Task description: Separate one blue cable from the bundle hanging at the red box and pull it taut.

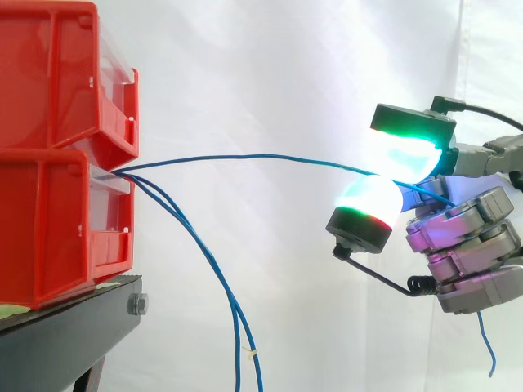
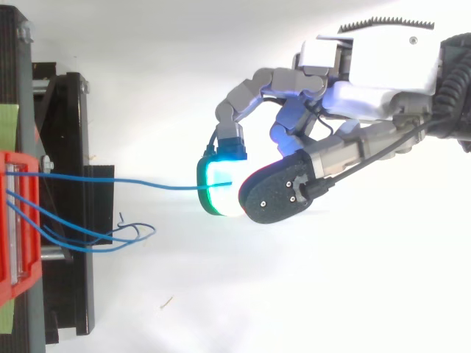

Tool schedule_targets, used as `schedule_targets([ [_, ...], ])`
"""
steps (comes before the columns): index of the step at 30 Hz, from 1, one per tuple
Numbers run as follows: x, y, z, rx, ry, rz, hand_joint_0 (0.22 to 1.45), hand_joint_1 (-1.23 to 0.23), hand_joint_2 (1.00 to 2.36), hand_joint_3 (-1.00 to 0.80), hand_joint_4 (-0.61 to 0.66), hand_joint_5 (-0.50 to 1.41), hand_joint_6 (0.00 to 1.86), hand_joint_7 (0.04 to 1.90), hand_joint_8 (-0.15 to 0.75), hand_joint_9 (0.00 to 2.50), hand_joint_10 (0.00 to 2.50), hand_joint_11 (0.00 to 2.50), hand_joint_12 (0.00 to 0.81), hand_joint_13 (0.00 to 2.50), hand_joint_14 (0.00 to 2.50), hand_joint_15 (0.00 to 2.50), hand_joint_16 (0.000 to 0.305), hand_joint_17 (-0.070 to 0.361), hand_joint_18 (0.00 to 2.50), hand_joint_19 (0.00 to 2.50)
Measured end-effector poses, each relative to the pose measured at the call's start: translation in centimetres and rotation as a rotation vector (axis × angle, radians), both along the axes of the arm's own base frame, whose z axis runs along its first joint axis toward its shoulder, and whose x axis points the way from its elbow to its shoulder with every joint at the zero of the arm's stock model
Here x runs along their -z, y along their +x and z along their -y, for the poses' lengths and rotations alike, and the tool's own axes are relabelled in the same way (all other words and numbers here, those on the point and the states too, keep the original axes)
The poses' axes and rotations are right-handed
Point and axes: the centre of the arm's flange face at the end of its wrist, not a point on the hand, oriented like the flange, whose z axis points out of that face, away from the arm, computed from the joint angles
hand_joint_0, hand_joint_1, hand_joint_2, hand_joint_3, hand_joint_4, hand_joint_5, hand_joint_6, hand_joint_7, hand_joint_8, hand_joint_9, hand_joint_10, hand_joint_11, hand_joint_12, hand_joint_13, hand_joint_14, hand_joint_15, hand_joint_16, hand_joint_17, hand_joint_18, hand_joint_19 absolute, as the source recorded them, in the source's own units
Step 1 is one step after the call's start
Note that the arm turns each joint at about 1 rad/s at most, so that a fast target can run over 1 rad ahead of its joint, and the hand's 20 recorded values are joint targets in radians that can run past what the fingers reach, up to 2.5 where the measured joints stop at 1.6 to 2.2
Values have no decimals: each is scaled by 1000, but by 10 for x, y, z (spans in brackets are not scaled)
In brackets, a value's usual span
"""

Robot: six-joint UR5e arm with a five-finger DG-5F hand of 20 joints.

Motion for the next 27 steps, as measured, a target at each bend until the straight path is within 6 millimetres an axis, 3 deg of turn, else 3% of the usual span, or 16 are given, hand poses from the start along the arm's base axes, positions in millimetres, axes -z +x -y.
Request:
schedule_targets([
  [27,0,0,0,1,0,-1,737,-754,1010,-346,-53,-218,928,960,272,1042,1307,1270,318,1104,1570,1404,32,73,1331,1625],
])
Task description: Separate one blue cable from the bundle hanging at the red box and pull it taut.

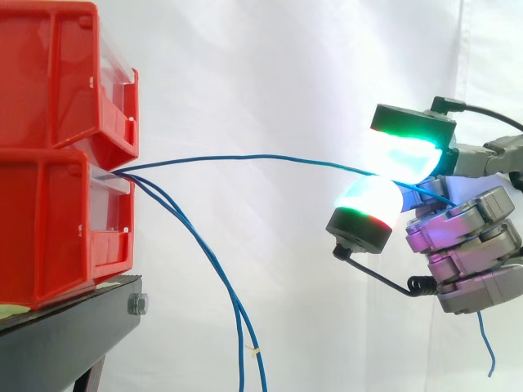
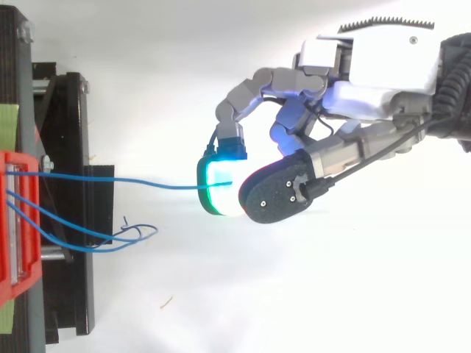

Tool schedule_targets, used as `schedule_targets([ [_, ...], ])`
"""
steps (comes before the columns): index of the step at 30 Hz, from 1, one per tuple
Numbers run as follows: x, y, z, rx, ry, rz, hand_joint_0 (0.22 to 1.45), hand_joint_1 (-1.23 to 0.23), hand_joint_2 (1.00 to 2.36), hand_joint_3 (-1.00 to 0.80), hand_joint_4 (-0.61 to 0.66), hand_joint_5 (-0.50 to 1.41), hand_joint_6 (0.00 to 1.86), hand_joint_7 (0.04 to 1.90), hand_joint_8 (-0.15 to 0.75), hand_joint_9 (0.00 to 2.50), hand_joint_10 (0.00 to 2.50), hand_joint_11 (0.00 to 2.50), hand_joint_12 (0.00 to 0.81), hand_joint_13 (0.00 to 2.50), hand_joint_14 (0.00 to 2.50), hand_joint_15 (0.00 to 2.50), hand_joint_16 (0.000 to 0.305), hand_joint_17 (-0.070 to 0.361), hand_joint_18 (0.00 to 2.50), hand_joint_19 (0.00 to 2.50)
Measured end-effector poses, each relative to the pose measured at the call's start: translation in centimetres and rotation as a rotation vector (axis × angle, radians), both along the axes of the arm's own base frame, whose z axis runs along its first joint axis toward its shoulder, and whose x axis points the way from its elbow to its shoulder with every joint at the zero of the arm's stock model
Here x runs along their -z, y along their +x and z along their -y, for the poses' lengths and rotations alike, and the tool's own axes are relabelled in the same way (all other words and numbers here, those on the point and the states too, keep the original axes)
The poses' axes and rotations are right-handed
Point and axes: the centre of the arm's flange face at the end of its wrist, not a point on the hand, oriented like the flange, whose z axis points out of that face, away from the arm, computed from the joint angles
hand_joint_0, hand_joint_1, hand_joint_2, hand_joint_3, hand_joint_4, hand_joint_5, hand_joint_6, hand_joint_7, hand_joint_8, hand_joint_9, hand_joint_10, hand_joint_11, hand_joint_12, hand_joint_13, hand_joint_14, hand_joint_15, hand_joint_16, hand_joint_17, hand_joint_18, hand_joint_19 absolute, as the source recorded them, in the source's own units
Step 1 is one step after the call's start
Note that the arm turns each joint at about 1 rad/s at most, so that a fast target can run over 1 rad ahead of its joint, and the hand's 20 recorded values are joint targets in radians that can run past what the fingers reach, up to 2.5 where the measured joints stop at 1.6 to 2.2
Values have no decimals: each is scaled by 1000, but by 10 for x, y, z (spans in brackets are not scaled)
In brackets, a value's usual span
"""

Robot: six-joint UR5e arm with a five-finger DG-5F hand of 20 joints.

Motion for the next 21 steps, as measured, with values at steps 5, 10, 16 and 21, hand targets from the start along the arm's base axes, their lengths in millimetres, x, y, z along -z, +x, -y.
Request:
schedule_targets([
  [5,0,0,0,0,0,0,737,-754,1011,-347,-52,-218,928,957,268,1034,1328,1249,313,1105,1583,1377,33,74,1339,1635],
  [10,0,0,0,1,0,1,737,-753,1010,-344,-55,-218,930,943,271,1023,1368,1213,316,1102,1586,1378,31,71,1345,1630],
  [16,0,0,0,0,0,0,740,-753,1010,-347,-58,-218,932,931,269,1015,1411,1166,322,1077,1652,1385,31,70,1354,1647],
  [21,0,0,0,0,0,0,740,-754,1010,-343,-65,-217,933,923,262,1012,1443,1156,317,1081,1679,1359,30,67,1359,1669],
])
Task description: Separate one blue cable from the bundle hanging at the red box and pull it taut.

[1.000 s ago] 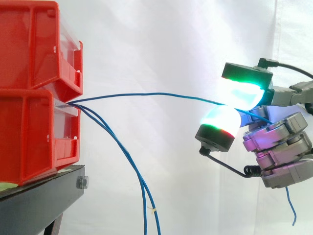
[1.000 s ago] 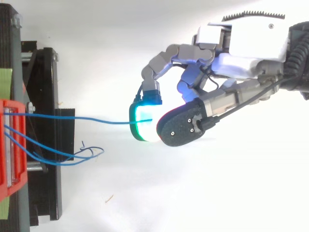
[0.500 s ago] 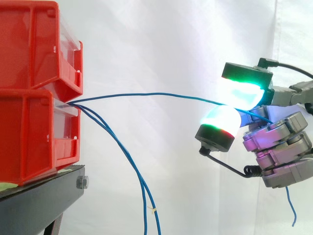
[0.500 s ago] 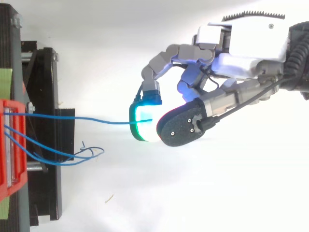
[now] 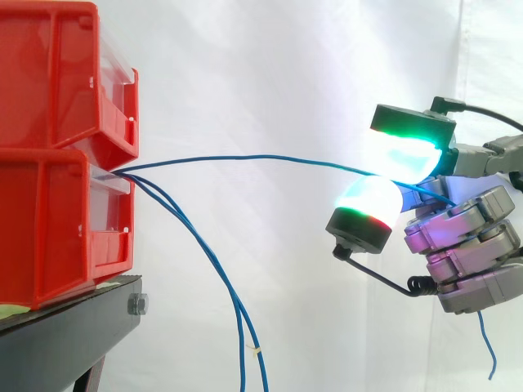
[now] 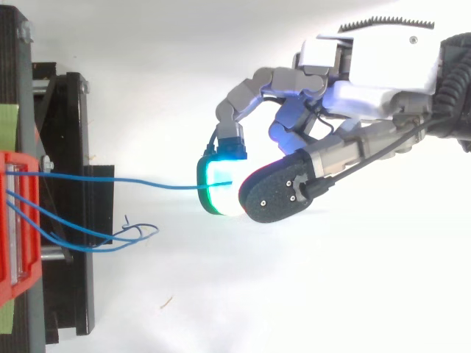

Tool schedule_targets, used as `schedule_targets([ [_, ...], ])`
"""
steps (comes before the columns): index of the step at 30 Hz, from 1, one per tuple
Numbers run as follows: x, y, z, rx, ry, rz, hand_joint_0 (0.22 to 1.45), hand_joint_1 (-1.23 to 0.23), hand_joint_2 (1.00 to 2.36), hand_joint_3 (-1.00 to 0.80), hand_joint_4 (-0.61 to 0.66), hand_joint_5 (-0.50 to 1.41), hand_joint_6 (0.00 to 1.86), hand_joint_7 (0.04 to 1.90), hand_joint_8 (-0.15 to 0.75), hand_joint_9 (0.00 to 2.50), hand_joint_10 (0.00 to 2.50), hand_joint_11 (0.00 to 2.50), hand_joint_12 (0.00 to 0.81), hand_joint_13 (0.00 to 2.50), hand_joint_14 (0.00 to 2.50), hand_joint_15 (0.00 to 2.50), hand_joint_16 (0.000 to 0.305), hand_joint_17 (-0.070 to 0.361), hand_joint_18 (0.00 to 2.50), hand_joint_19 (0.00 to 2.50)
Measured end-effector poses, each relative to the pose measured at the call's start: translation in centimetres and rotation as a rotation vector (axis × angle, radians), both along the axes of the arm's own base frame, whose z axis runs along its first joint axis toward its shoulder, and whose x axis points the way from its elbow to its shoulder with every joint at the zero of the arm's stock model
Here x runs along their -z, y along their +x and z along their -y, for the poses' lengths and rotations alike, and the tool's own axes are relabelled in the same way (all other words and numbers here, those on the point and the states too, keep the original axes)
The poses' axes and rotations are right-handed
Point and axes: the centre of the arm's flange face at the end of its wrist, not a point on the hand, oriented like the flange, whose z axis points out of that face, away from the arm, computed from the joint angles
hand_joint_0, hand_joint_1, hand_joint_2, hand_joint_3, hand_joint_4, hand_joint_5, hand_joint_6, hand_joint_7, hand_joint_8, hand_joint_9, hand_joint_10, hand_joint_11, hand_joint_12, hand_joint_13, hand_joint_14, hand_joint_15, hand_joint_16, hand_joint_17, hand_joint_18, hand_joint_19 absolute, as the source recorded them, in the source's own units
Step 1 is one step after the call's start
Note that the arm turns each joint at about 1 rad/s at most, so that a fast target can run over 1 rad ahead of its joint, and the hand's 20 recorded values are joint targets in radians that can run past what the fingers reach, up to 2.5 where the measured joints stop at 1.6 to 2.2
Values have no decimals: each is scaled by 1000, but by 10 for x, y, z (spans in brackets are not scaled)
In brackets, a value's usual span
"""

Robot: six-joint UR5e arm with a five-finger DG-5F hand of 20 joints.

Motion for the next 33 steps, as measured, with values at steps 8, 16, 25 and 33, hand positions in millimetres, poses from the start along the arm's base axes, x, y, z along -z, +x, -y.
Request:
schedule_targets([
  [8,0,0,0,0,0,0,739,-755,1011,-340,-65,-216,933,929,265,1016,1451,1148,310,1085,1700,1376,28,64,1361,1691],
  [16,0,0,0,0,0,0,740,-756,1010,-338,-66,-216,933,921,269,1015,1444,1163,310,1084,1692,1383,30,67,1362,1684],
  [25,0,0,0,1,0,0,740,-758,1010,-338,-69,-214,932,931,263,1015,1434,1187,313,1087,1692,1367,29,64,1351,1677],
  [33,0,0,0,0,0,1,738,-759,1011,-337,-68,-215,932,935,264,1019,1425,1177,305,1089,1658,1374,30,67,1356,1660],
])
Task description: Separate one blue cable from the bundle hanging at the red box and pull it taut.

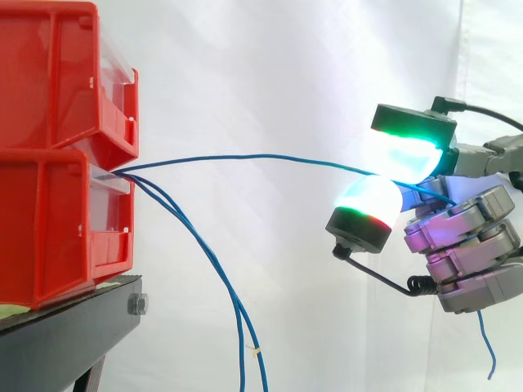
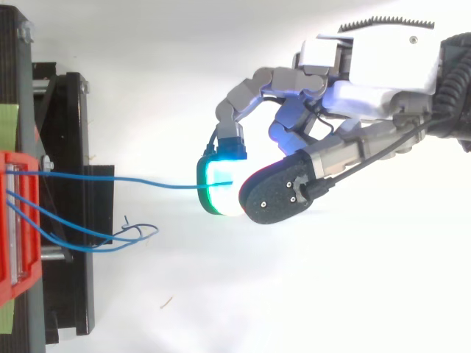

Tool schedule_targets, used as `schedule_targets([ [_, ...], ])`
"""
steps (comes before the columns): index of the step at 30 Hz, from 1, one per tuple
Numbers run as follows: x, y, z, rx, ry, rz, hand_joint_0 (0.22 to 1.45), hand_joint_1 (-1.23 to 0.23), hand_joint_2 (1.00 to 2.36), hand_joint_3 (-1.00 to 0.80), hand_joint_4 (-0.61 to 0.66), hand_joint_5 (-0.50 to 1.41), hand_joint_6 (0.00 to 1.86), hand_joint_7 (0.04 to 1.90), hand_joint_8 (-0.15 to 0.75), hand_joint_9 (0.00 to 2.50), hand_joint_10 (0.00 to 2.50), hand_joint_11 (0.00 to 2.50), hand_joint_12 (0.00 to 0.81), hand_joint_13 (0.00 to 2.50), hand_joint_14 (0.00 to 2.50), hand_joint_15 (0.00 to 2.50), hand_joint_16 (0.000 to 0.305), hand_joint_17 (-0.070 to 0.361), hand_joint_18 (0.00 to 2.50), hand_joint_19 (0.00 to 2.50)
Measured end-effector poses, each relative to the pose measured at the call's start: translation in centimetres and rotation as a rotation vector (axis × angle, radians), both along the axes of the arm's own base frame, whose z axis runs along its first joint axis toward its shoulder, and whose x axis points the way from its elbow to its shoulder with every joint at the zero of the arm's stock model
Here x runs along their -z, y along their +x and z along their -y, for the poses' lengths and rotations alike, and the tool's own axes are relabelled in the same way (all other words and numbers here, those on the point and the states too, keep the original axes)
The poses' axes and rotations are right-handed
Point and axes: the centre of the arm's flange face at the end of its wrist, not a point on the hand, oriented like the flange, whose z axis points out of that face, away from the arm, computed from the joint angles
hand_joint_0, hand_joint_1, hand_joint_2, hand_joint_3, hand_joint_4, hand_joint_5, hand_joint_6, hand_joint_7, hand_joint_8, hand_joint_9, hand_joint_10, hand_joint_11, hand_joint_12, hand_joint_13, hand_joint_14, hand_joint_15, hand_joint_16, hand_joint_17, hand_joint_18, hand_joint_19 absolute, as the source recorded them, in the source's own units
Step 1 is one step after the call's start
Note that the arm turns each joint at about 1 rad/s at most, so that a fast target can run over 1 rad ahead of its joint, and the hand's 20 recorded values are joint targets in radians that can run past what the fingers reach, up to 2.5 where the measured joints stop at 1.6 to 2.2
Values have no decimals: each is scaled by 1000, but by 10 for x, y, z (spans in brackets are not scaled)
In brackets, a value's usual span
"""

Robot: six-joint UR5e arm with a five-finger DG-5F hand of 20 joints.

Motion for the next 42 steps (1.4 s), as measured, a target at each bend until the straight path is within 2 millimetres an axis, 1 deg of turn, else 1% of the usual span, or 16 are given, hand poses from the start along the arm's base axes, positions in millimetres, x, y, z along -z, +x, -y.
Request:
schedule_targets([
  [5,0,0,0,0,0,0,738,-760,1010,-336,-64,-214,932,935,267,1020,1421,1184,309,1097,1649,1347,31,69,1358,1656],
  [42,0,0,0,0,0,0,739,-765,1011,-339,-65,-211,929,943,271,1044,1337,1199,315,1116,1560,1405,31,69,1352,1636],
])
